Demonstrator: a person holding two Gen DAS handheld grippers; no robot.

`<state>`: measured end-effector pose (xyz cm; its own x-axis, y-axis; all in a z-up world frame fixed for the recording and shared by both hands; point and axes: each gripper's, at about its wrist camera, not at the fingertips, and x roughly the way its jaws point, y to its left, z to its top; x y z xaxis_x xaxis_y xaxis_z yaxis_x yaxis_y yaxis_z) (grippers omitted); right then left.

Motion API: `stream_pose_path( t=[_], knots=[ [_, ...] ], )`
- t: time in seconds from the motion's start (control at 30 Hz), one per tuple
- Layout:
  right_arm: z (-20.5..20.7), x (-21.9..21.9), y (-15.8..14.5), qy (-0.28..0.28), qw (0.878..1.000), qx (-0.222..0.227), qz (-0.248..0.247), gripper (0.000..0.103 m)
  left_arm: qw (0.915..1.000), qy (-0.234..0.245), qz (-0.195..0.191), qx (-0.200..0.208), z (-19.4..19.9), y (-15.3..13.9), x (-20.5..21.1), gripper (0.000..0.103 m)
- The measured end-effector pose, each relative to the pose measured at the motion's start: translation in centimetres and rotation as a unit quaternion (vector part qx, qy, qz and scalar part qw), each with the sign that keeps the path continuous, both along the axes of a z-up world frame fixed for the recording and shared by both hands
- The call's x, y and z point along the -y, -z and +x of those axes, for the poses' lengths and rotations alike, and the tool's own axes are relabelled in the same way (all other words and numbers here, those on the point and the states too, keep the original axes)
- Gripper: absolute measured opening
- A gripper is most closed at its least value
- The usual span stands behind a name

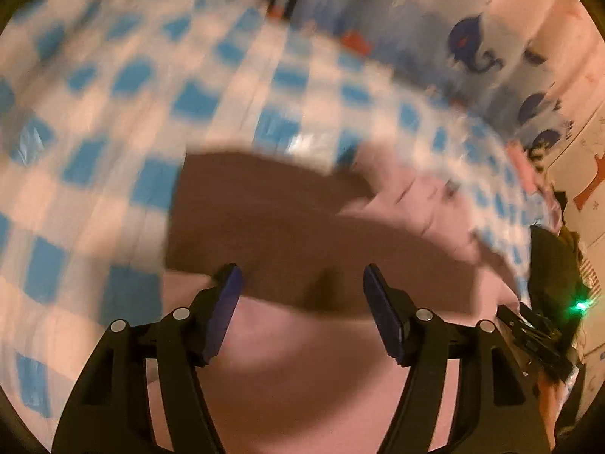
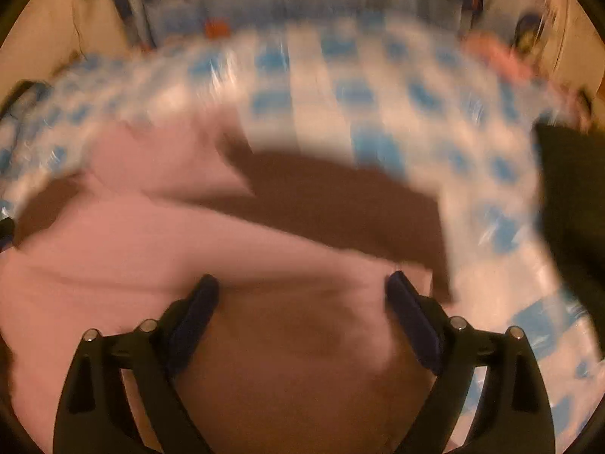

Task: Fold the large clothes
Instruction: 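Lay the sleeve on the jacket body and open the left tool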

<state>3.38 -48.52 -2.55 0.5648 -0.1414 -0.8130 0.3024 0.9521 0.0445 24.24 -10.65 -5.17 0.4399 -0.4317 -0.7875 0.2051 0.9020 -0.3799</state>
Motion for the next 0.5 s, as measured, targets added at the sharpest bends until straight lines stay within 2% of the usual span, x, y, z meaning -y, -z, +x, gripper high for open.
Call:
stream_pose_path(
  t=[0.07,0.13,0.3,0.37,0.43,0.5],
  knots=[
    [-0.3,-0.2,-0.1,-0.003,1.000,0.007,-0.008,0.088,0.9996,0.009,0.025,0.004,-0.4,1.5,0.7,0.063],
    [-0.7,-0.6,-1.2,-0.007,1.000,0.012,-0.018,0.088,0.9988,0.006,0.045,0.016,-0.9,0.7,1.1,0.063],
    [-6.3,-1.8,-5.5,-0.035,0.994,0.100,-0.037,0.088,0.9979,0.008,0.010,0.063,-4.2,-3.5,-0.9,0.063],
    [-7.3,-2.1,-5.1,-0.042,0.993,0.093,-0.052,0.089,0.9979,0.006,0.004,0.064,-5.5,-3.3,-2.2,0.063],
    [-7.1,-1.8,-2.8,-0.046,0.995,0.056,-0.062,0.089,0.9990,0.001,0.011,0.043,-5.6,-1.6,-3.0,0.063],
    [-5.8,-0.6,0.4,-0.045,0.999,0.012,-0.020,0.094,1.0000,0.003,0.006,0.007,-4.9,1.1,-3.3,0.064]
  ],
)
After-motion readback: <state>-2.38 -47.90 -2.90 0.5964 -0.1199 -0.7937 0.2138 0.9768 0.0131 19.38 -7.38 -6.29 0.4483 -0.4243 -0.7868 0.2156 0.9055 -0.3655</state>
